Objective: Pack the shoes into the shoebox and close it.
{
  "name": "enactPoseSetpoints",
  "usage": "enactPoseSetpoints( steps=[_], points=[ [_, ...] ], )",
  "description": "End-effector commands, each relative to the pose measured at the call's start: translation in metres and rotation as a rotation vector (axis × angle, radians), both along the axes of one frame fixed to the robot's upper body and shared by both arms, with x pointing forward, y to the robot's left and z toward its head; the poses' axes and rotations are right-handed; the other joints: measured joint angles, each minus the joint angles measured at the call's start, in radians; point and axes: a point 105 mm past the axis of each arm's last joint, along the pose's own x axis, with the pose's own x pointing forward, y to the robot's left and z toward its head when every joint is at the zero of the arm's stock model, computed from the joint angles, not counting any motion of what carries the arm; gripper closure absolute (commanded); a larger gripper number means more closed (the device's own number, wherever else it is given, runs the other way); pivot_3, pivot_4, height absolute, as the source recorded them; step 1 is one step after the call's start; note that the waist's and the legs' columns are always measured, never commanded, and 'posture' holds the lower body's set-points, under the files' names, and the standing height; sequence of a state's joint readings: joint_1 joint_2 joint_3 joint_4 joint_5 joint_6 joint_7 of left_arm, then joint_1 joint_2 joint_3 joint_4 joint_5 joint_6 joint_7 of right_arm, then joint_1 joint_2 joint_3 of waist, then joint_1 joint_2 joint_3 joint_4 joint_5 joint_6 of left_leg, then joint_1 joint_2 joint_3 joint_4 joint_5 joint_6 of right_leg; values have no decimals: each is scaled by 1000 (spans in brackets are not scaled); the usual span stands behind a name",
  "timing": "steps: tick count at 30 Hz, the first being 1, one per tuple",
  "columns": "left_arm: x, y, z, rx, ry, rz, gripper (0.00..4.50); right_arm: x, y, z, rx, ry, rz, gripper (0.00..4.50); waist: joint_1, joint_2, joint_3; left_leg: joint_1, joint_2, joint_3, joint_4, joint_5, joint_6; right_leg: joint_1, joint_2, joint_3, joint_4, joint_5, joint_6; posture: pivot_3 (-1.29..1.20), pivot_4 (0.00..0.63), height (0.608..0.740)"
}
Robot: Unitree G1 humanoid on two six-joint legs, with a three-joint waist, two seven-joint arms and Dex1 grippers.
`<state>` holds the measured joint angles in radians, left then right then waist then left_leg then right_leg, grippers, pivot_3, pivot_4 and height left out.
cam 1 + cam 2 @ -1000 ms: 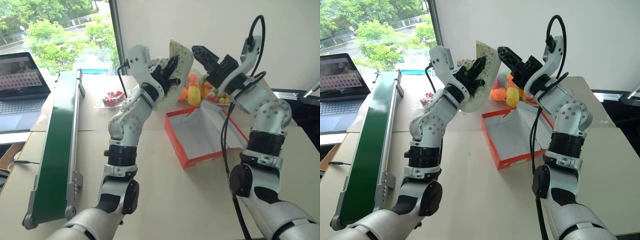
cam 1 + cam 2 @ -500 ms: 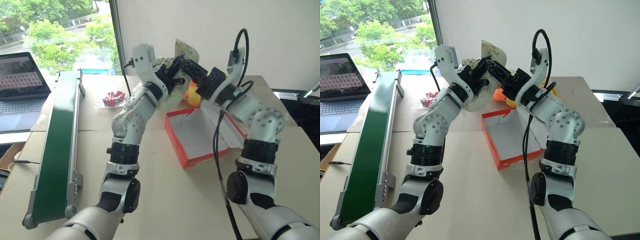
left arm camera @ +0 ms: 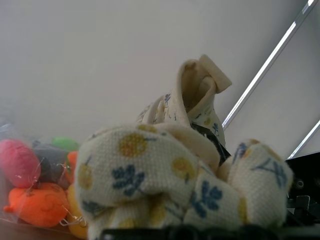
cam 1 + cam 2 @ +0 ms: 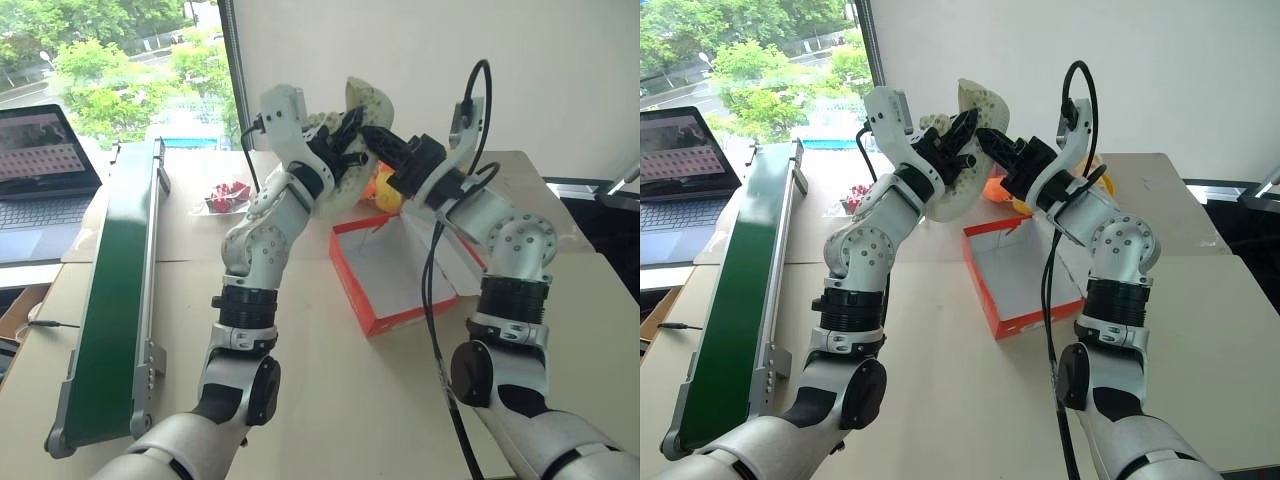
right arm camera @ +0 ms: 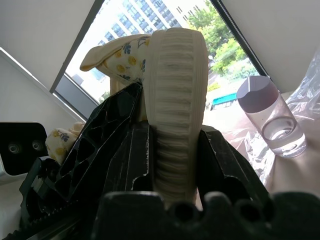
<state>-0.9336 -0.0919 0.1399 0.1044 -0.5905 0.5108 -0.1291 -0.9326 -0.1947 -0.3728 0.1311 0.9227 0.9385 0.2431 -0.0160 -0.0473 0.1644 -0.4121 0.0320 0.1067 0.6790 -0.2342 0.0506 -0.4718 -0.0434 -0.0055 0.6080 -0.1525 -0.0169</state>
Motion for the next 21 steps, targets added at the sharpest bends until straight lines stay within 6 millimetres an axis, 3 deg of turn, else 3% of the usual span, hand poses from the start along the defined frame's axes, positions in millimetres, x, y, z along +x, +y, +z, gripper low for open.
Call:
enactPoseSetpoints(
  steps=[1, 4, 7, 9, 12, 14, 17, 21],
  points=[
    [-23, -7, 21, -35, -95, -109, 3232, -1, 0, 18, -25, -81, -24, 3774, -1, 0, 0, 0, 0, 0, 0, 0, 0, 0, 0, 0, 0, 0, 0, 0, 150, 740],
    [-26, -2, 16, 18, -84, -126, 2204, 1, -4, 20, -45, -89, -50, 3795, -2, 0, 0, 0, 0, 0, 0, 0, 0, 0, 0, 0, 0, 0, 0, 0, 150, 740],
    [-31, 20, 7, 125, -80, -149, 1079, 3, -16, 27, -87, -116, -91, 3795, -2, 0, 0, 1, 0, 0, 0, 0, 0, 0, 0, 0, 1, 0, 0, 0, 150, 740],
    [-38, 47, -3, 244, -84, -153, 1079, 3, -29, 35, -129, -125, -119, 3795, -6, 1, 1, 1, 0, 0, 0, 0, 0, 0, 0, 0, 1, 0, 0, 0, 150, 740],
    [-44, 71, -15, 349, -66, -155, 1079, 1, -38, 37, -206, -123, -125, 3795, -9, 2, 1, 2, 1, 0, -1, 0, 0, -1, 0, 0, 2, 0, 0, 0, 150, 740],
    [-51, 89, -29, 452, -40, -165, 1079, 0, -50, 18, -387, -65, -111, 3795, -7, 2, 1, 1, 1, 0, -1, 0, 0, -1, 0, 0, 1, 0, 0, 0, 150, 740],
    [-58, 98, -47, 544, -4, -189, 1079, -3, -69, -13, -589, 36, -86, 3795, -6, 2, 1, 1, 0, 1, -1, 0, 0, -1, -1, 0, 0, -1, 0, 0, 150, 740],
    [-60, 89, -58, 591, 0, -208, 1079, -2, -79, -39, -718, 111, -40, 3795, 3, 1, 1, 1, 0, 2, 0, 0, 0, -1, -1, 1, 0, -1, 0, 0, 150, 740]
  ],
)
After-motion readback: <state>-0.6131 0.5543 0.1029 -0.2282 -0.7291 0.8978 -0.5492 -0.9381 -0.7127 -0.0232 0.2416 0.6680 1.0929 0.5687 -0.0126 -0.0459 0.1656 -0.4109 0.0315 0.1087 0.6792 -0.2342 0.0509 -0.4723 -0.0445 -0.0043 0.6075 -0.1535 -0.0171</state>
